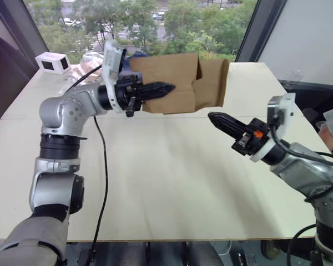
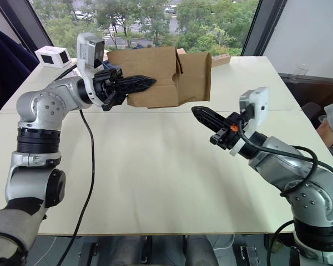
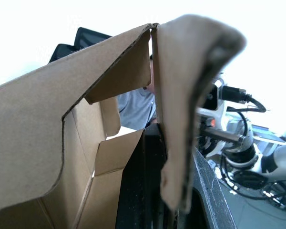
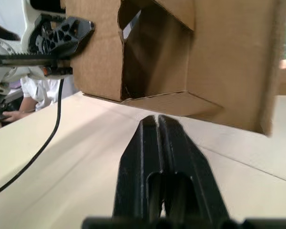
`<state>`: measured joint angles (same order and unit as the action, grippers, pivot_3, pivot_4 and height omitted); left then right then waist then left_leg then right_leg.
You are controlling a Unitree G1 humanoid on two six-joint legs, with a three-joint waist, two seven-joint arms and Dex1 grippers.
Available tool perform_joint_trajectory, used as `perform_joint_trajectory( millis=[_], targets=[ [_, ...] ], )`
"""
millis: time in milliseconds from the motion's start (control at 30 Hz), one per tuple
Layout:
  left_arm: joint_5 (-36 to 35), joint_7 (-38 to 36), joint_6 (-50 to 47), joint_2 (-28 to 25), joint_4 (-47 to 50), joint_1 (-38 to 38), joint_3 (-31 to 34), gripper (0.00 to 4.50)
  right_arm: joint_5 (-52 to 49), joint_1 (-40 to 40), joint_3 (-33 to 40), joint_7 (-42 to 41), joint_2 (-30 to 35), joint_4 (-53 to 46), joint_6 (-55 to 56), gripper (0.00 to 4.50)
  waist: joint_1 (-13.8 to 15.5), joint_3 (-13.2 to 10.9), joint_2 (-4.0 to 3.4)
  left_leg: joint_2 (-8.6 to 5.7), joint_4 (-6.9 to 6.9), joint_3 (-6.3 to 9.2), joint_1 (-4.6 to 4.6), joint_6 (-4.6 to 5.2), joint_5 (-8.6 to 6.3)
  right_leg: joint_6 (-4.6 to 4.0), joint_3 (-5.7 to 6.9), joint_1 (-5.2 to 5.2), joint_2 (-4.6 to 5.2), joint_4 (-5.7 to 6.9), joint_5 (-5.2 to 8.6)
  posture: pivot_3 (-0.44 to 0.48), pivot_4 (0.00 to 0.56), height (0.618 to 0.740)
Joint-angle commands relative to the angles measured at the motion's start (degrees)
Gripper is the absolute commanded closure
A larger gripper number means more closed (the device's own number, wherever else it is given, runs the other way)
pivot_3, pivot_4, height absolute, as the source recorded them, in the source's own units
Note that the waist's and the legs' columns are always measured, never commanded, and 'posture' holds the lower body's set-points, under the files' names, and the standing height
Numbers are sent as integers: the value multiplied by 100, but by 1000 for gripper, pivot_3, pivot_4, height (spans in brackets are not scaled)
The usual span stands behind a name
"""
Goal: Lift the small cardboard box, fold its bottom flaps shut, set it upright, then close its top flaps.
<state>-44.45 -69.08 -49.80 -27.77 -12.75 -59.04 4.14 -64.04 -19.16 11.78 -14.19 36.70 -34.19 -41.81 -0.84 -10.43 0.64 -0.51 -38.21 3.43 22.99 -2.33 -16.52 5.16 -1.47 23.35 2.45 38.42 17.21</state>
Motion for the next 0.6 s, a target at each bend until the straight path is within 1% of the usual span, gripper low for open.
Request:
perform_joint_trajectory(
  millis=[33, 167, 367, 500, 567, 600],
  targets=[
    [-145, 8, -85, -10, 276, 11, 77, 4500, 144, -263, -86, -106, -169, 23, 174, 4450, 1, 0, 0, 0, 0, 0, 0, 0, 0, 0, 0, 0, 0, 0, 0, 0, 150, 740],
    [-165, 40, -152, -1, 353, 59, 90, 4500, 40, -492, -181, -161, -343, 77, 140, 4450, -4, 0, 0, 0, 0, 1, 0, 0, 0, 0, 1, 0, 1, 0, 0, 0, 150, 740],
    [-178, 36, -184, 10, 378, 101, 71, 4500, 87, -772, -350, -344, -413, 200, 85, 4450, -6, 0, 0, 0, 0, 1, -1, -1, 0, 0, 1, 0, 1, 0, 0, 0, 150, 740],
    [-200, 58, -201, 10, 392, 96, 82, 4500, 119, -814, -411, -421, -408, 190, 35, 4450, -6, 0, 0, 0, 0, 1, 0, 0, 0, 0, 1, 1, 2, 1, 0, 0, 150, 740],
    [-198, 68, -193, 2, 374, 79, 97, 4500, 142, -776, -344, -448, -298, 108, 8, 4450, -5, 0, 0, 0, 0, 1, 0, 0, 0, 0, 1, 1, 2, 1, 0, 0, 150, 740],
    [-201, 79, -202, -12, 354, 63, 114, 4500, -379, -885, 28, -367, -131, 65, -41, 4450, -4, -1, -1, 0, 0, 1, 0, -1, 0, 0, 1, 1, 2, 0, 0, 0, 150, 740]
  ],
)
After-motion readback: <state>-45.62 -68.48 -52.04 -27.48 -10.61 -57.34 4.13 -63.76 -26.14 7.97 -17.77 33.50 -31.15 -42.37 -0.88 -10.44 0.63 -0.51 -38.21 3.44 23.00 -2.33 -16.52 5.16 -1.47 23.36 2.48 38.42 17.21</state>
